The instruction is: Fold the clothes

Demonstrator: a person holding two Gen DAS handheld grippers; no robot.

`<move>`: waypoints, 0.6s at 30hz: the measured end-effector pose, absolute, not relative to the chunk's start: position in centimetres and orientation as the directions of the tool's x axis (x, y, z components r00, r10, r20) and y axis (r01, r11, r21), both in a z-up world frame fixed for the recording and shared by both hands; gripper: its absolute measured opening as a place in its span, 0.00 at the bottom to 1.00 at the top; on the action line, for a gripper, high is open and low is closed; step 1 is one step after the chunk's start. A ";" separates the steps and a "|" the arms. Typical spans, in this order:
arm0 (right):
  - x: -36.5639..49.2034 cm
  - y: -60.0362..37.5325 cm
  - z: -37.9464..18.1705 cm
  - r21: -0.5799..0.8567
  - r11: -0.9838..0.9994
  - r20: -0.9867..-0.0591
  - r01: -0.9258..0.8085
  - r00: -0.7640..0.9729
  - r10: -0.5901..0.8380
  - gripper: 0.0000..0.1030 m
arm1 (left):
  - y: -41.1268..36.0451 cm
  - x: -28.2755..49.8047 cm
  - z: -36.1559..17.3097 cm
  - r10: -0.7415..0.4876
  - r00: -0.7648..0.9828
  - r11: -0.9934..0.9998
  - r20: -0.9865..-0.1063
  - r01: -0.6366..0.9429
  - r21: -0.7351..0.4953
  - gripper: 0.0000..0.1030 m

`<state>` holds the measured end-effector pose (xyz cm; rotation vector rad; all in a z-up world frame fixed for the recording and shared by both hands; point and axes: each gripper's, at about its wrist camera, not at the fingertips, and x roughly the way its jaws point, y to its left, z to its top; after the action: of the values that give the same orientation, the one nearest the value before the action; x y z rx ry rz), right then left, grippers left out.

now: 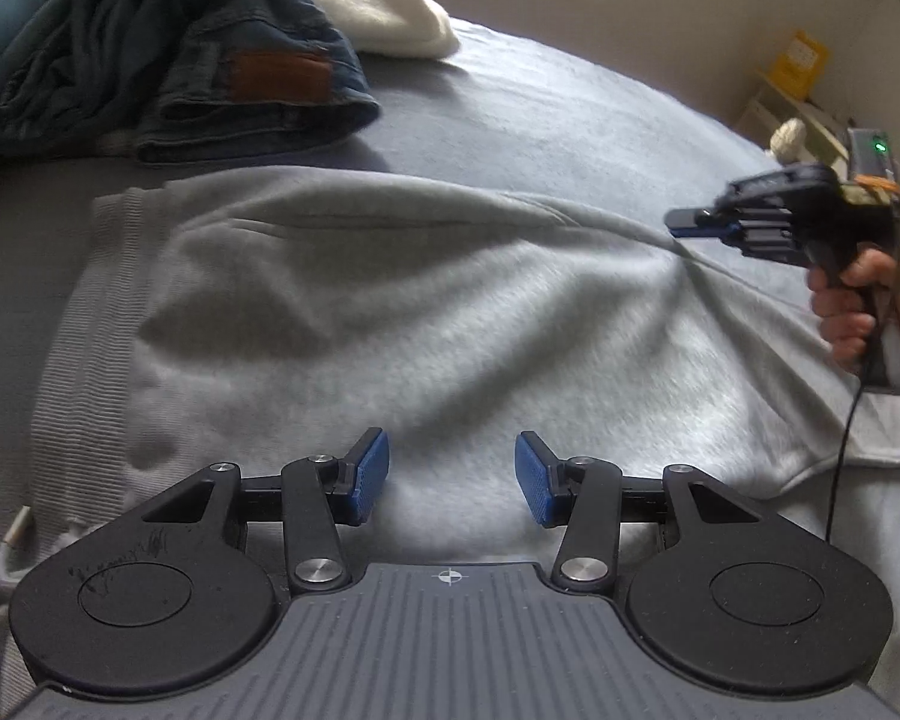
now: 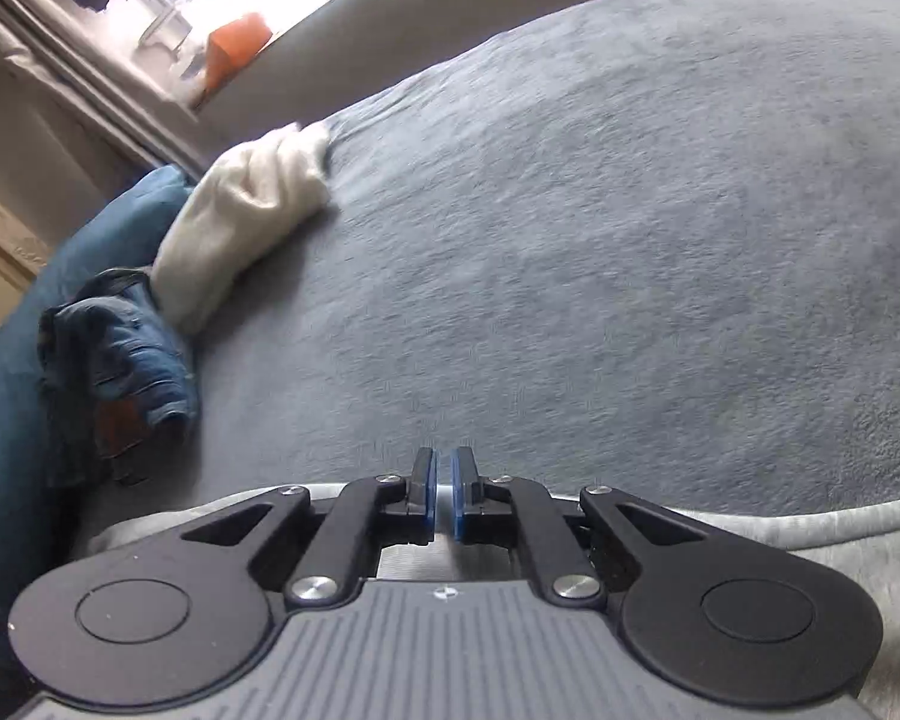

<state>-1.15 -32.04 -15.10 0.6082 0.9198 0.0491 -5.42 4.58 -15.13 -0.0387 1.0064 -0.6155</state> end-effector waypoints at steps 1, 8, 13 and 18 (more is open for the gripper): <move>-1.3 -31.1 -14.6 0.516 0.842 -0.731 0.159 0.594 0.336 0.05 | 5.2 -5.0 -15.2 -0.499 0.388 0.836 -0.775 0.449 -0.314 0.45; 1.0 -26.8 -16.8 0.468 0.873 -0.774 0.138 0.541 0.330 0.06 | 7.6 -2.6 -16.6 -0.487 0.420 0.870 -0.765 0.305 -0.386 0.45; -2.8 -31.7 -15.9 0.626 0.695 -0.656 0.354 0.721 0.223 0.11 | 6.7 -3.1 -15.9 -0.466 0.427 0.878 -0.775 0.330 -0.347 0.45; -14.2 -39.0 -15.6 0.727 0.554 -0.591 0.405 0.780 0.206 0.13 | 5.5 -3.2 -16.1 -0.443 0.431 0.890 -0.786 0.315 -0.329 0.45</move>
<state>-14.24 -38.99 -15.63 0.9975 0.6947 -0.1299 -3.23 5.51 -16.13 -0.1398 1.0215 -0.4743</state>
